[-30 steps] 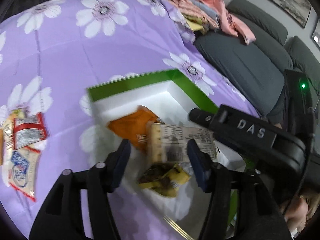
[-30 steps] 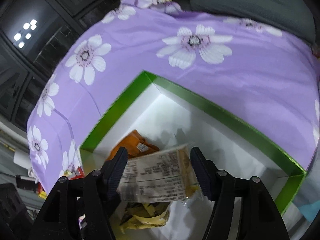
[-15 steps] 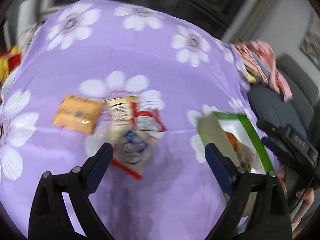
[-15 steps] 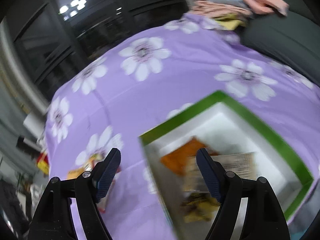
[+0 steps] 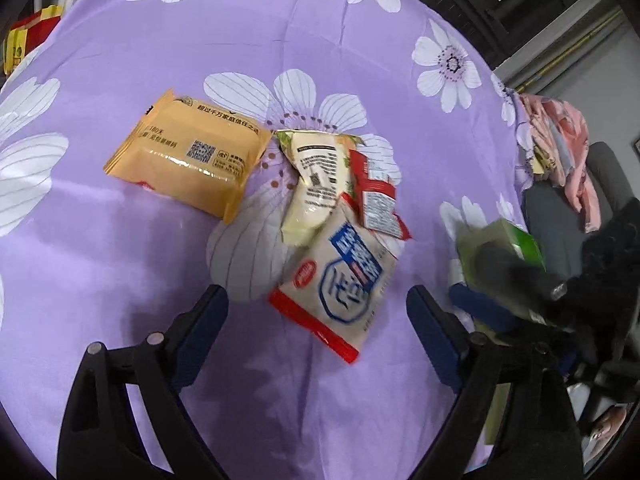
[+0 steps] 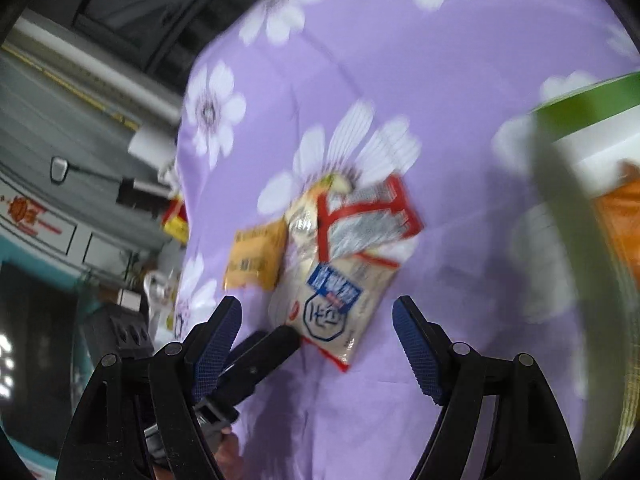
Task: Organize snacks
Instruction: 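Return the right gripper to the pile and grasp the white-and-blue biscuit pouch, then carry the biscuit pouch with the right gripper into the box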
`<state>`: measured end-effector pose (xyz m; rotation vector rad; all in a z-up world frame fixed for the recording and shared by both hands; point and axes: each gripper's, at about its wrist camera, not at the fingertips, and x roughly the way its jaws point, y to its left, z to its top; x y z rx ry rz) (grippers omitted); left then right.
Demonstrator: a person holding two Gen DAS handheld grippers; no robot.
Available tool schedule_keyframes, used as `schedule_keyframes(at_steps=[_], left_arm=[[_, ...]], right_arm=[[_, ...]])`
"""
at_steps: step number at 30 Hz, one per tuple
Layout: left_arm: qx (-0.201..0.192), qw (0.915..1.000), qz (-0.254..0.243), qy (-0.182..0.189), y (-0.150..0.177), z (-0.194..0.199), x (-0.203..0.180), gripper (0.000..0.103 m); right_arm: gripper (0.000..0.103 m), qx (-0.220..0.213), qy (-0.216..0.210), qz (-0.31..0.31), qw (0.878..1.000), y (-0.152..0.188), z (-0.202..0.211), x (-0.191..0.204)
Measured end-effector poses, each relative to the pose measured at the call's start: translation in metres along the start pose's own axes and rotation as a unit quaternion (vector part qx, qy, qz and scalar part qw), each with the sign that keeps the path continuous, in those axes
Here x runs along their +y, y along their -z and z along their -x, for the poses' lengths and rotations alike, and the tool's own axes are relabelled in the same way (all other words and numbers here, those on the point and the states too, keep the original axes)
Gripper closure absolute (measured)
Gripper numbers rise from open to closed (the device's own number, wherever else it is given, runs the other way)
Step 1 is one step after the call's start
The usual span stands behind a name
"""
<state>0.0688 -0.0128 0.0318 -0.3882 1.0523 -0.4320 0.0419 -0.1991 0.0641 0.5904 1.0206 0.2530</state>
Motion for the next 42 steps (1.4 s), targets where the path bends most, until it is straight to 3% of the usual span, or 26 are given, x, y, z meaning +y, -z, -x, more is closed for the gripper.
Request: schedule_keyframes(at_steps=[3, 6, 8, 10, 12, 14, 17, 24, 33, 42], left_arm=[[0.012, 0.9999, -0.005, -0.004, -0.005, -0.009, 0.006, 0.021], [0.007, 0.9989, -0.046, -0.009, -0.006, -0.013, -0.002, 0.023], [0.013, 0.9981, -0.06, -0.008, -0.005, -0.019, -0.004, 0.033], [0.011, 0.9972, -0.072, -0.014, -0.004, -0.023, -0.007, 0.041], [0.013, 0.9964, -0.081, -0.02, -0.004, -0.027, -0.009, 0.055], [0.011, 0.996, -0.086, -0.024, -0.004, -0.027, -0.008, 0.059], [0.015, 0.9964, -0.082, -0.016, -0.002, -0.026, -0.007, 0.061], [0.0, 0.9926, -0.12, -0.02, 0.014, -0.016, -0.032, 0.064], [-0.039, 0.9889, -0.143, 0.012, 0.02, 0.005, -0.055, 0.065], [-0.088, 0.9796, -0.175, 0.043, 0.028, 0.029, -0.091, 0.065]], right_arm=[[0.025, 0.026, 0.0, -0.026, 0.999, -0.001, -0.025, -0.006], [0.024, 0.045, -0.016, -0.055, 0.997, -0.001, -0.041, -0.017], [0.024, 0.074, -0.046, -0.074, 0.993, -0.001, -0.055, -0.024], [0.024, 0.072, -0.058, -0.079, 0.993, -0.001, -0.06, -0.026], [0.024, 0.067, -0.053, -0.071, 0.994, 0.0, -0.059, -0.023], [0.025, 0.062, -0.042, -0.06, 0.995, 0.002, -0.058, -0.019], [0.039, 0.052, 0.0, -0.029, 0.998, 0.005, -0.055, -0.008], [0.044, 0.033, 0.071, 0.015, 0.997, 0.008, -0.047, 0.006], [0.044, -0.029, 0.091, 0.053, 0.994, 0.016, -0.003, 0.022], [0.044, -0.091, 0.1, 0.076, 0.988, 0.019, 0.046, 0.03]])
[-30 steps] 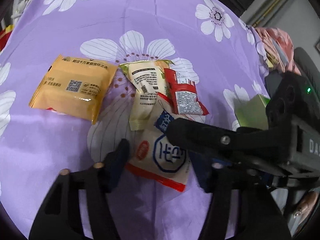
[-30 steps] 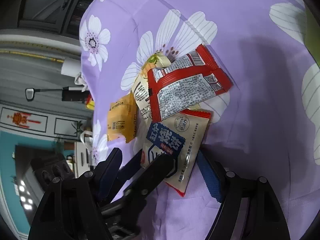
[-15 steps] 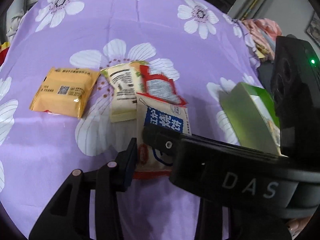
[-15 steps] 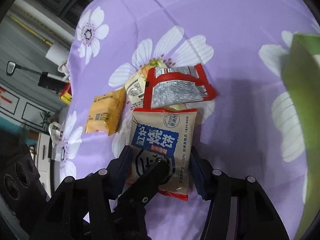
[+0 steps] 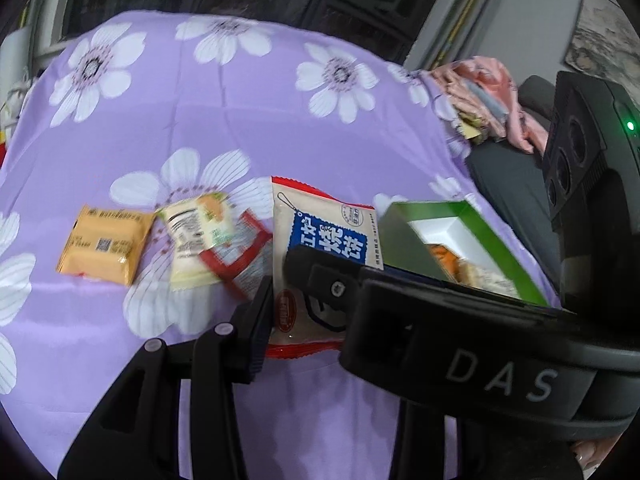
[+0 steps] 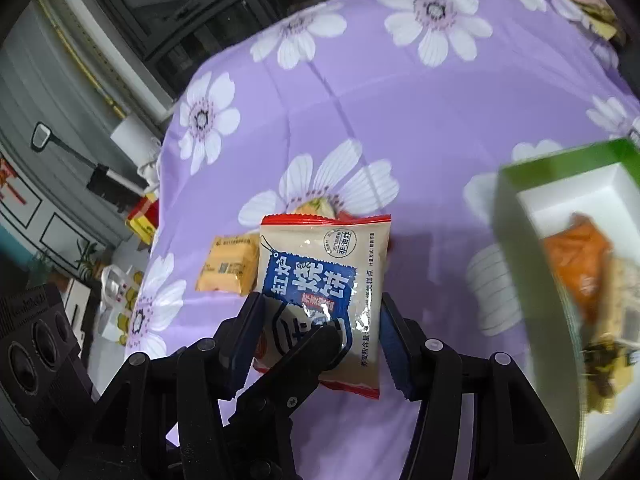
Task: Organize snacks
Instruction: 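Carry the biscuit pouch with the right gripper into the box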
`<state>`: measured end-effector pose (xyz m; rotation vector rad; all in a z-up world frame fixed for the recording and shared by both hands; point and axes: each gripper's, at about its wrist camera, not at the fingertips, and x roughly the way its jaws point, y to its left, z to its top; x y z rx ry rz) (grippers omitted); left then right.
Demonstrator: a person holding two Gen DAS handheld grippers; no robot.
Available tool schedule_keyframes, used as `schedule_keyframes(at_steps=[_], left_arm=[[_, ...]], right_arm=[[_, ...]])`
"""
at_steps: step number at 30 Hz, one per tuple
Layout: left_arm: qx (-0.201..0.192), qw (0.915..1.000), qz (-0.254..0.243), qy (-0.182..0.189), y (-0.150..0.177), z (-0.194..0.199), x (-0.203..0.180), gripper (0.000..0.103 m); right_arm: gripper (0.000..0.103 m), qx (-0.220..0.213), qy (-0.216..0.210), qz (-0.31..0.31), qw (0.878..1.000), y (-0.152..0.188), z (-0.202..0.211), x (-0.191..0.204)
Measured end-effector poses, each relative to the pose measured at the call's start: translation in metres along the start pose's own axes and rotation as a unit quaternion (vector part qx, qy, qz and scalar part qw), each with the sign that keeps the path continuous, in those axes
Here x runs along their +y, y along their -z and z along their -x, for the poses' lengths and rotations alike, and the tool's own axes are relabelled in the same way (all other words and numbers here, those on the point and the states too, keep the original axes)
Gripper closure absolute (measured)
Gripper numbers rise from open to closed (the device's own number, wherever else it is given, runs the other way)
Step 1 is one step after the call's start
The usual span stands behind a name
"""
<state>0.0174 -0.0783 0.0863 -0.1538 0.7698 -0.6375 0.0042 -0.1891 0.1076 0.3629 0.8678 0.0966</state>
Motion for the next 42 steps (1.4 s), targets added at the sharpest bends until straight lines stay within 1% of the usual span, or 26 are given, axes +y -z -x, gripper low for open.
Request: schedule_keyframes(at_steps=[5, 11, 15, 20, 26, 32, 36, 40, 42], left_arm=[[-0.013, 0.9992, -0.029, 0.024, -0.01, 0.001, -0.032, 0.064], [-0.013, 0.9967, -0.065, 0.046, -0.018, -0.01, -0.07, 0.065], [-0.003, 0.9944, -0.085, 0.063, -0.021, -0.021, -0.092, 0.065], [0.017, 0.9906, -0.106, 0.085, -0.022, -0.041, -0.119, 0.065], [0.051, 0.9862, -0.12, 0.102, -0.021, -0.068, -0.142, 0.065], [0.09, 0.9816, -0.128, 0.108, -0.015, -0.092, -0.159, 0.065], [0.116, 0.9787, -0.123, 0.116, -0.011, -0.109, -0.165, 0.065], [0.12, 0.9775, -0.123, 0.122, -0.012, -0.114, -0.167, 0.064], [0.13, 0.9758, -0.12, 0.129, -0.013, -0.118, -0.168, 0.063]], right_arm=[[0.044, -0.035, 0.016, -0.004, 0.999, -0.006, 0.031, -0.013], [0.044, -0.071, 0.029, -0.023, 0.997, -0.009, 0.06, -0.038], [0.044, -0.091, 0.038, -0.056, 0.994, -0.009, 0.077, -0.065], [0.044, -0.106, 0.052, -0.094, 0.989, -0.006, 0.091, -0.097], [0.044, -0.108, 0.069, -0.135, 0.983, -0.006, 0.098, -0.129], [0.044, -0.094, 0.076, -0.178, 0.977, -0.002, 0.093, -0.159], [0.044, -0.088, 0.083, -0.207, 0.971, 0.003, 0.089, -0.175], [0.044, -0.091, 0.086, -0.224, 0.967, 0.005, 0.089, -0.184], [0.044, -0.095, 0.091, -0.23, 0.964, 0.005, 0.09, -0.186]])
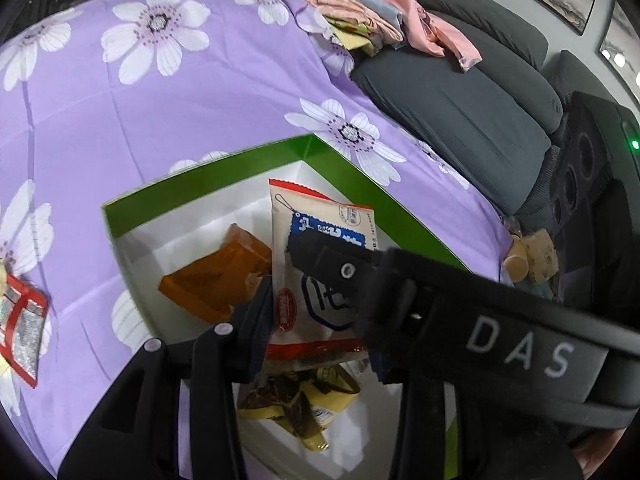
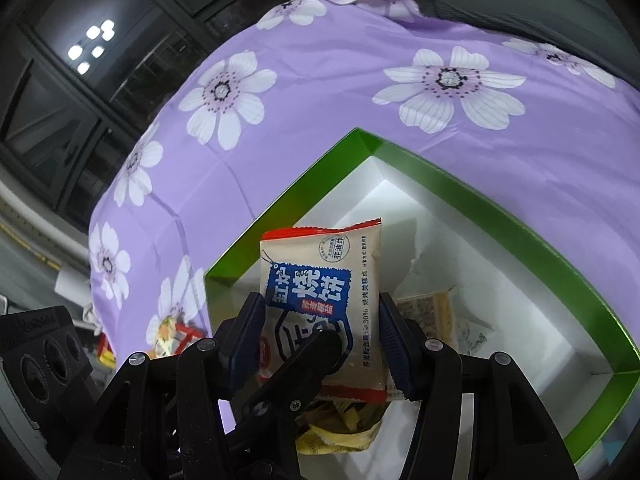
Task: Organize snacks
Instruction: 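Carry the biscuit pouch with the right gripper into the box, then open the right gripper to release the pouch and withdraw from the box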
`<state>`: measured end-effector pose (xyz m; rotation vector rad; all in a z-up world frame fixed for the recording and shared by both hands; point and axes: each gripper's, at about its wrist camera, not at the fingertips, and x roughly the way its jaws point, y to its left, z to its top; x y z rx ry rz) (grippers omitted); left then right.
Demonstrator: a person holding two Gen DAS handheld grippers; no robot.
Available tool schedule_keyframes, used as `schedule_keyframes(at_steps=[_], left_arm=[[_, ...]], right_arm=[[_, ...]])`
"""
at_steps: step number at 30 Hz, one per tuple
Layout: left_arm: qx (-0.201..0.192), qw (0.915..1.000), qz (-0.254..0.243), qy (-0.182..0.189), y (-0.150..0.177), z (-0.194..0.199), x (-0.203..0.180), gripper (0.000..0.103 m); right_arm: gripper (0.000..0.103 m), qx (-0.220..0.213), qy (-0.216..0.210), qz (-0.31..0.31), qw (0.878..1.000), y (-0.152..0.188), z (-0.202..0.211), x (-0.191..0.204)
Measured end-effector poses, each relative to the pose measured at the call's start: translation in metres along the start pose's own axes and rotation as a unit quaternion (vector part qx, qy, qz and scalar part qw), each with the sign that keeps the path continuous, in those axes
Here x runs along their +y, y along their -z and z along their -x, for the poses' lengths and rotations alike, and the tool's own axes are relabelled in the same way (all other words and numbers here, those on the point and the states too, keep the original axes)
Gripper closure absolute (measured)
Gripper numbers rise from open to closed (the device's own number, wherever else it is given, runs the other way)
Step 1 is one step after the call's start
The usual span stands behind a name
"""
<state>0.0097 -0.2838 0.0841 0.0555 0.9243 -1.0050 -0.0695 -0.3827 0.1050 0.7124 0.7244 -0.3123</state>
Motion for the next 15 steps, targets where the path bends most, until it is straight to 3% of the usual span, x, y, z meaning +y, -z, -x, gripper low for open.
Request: schedule_keyframes(at_steps=[15], left_arm=[[0.014, 0.9998, 0.014, 0.001, -0.004, -0.014, -0.006, 0.061]], right_arm=[[0.044, -0.021, 0.024, -0.037, 0.999, -0.006, 0.002, -0.015]])
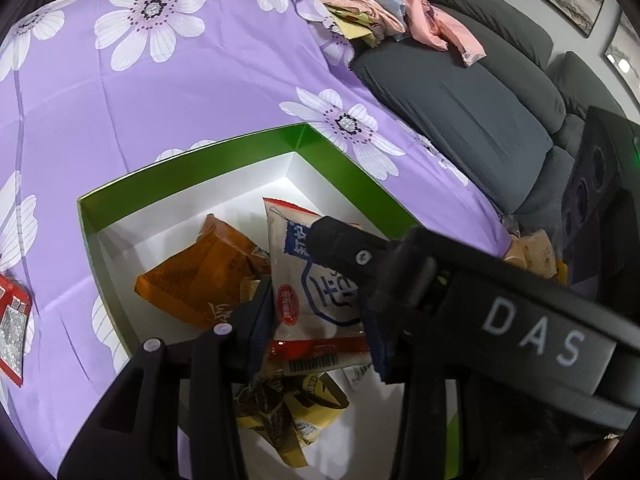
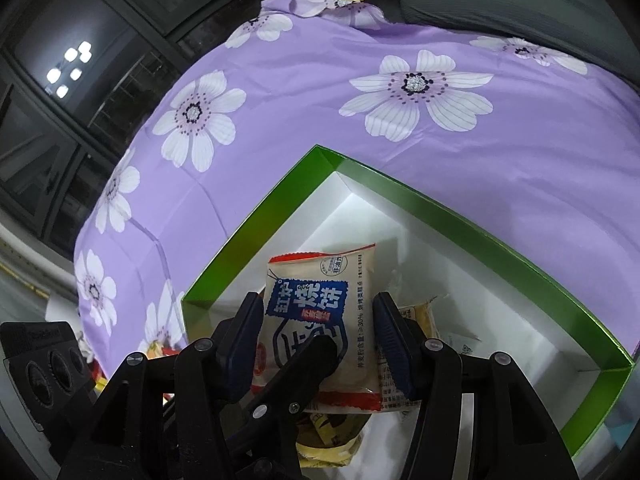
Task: Organize snacks
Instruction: 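Open the right gripper to release the pouch and withdraw from the box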
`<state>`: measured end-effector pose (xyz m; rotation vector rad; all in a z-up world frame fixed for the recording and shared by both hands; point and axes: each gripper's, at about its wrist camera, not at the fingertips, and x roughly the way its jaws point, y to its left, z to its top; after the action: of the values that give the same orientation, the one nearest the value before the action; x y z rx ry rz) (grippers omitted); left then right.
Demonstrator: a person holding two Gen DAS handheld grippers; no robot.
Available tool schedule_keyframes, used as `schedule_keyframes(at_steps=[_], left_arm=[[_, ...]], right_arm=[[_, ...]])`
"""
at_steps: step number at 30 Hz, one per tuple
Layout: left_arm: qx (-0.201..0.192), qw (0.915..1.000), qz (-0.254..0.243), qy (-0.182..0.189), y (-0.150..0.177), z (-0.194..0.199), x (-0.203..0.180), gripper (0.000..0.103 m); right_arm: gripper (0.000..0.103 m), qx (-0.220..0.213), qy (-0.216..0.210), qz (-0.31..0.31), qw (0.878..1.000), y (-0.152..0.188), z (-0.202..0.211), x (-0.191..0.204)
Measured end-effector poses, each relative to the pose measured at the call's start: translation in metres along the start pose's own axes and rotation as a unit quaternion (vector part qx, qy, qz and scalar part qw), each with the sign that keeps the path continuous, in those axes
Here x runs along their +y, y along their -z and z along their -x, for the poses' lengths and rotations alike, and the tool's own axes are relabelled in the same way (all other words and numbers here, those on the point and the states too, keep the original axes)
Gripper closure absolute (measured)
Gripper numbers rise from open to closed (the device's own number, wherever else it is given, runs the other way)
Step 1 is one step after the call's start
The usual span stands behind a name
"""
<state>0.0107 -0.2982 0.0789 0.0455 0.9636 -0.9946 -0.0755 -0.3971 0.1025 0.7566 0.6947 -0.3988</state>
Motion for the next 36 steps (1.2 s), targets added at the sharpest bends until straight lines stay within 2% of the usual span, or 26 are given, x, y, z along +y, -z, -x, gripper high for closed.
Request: schedule_keyframes(at_steps=[7, 16, 18, 22, 25, 28, 30, 33, 36], left_arm=[[-0.014, 0.9994, 0.016, -0.029, 0.003, 0.01, 0.01, 0.052], [-0.045, 0.9971, 0.052, -0.033, 0.015, 0.044, 0.029, 0.04], [-0.057, 0.9959, 0.061, -0.035, 0.02, 0.058, 0.034, 0.038], [-0.081, 0.9924, 0.077, -0.05, 0.031, 0.089, 0.05, 0.026], [-0.093, 0.9879, 0.097, -0.077, 0.043, 0.114, 0.07, 0.024], [-0.105, 0.9799, 0.124, -0.115, 0.058, 0.138, 0.094, 0.019], [-0.119, 0.9705, 0.155, -0.142, 0.071, 0.157, 0.118, 0.016], [-0.136, 0.9577, 0.202, -0.153, 0.089, 0.173, 0.145, 0.014], [-0.131, 0.9448, 0.249, -0.167, 0.105, 0.184, 0.175, 0.014]], right_arm=[[0.044, 0.002, 0.002, 0.001, 1.0, 0.0, 0.001, 0.003], [0.041, -0.001, 0.014, 0.024, 1.0, 0.005, 0.004, 0.016], [0.034, -0.008, 0.013, 0.03, 0.999, 0.006, 0.007, 0.02], [0.029, -0.024, 0.006, 0.047, 0.999, 0.011, 0.014, 0.033], [0.024, -0.031, -0.001, 0.07, 0.997, 0.016, 0.018, 0.048], [0.023, -0.036, -0.005, 0.096, 0.995, 0.022, 0.018, 0.065], [0.018, -0.036, -0.01, 0.117, 0.992, 0.028, 0.018, 0.078], [0.017, -0.037, -0.013, 0.146, 0.988, 0.037, 0.017, 0.096], [0.013, -0.038, -0.015, 0.178, 0.983, 0.049, 0.014, 0.113]])
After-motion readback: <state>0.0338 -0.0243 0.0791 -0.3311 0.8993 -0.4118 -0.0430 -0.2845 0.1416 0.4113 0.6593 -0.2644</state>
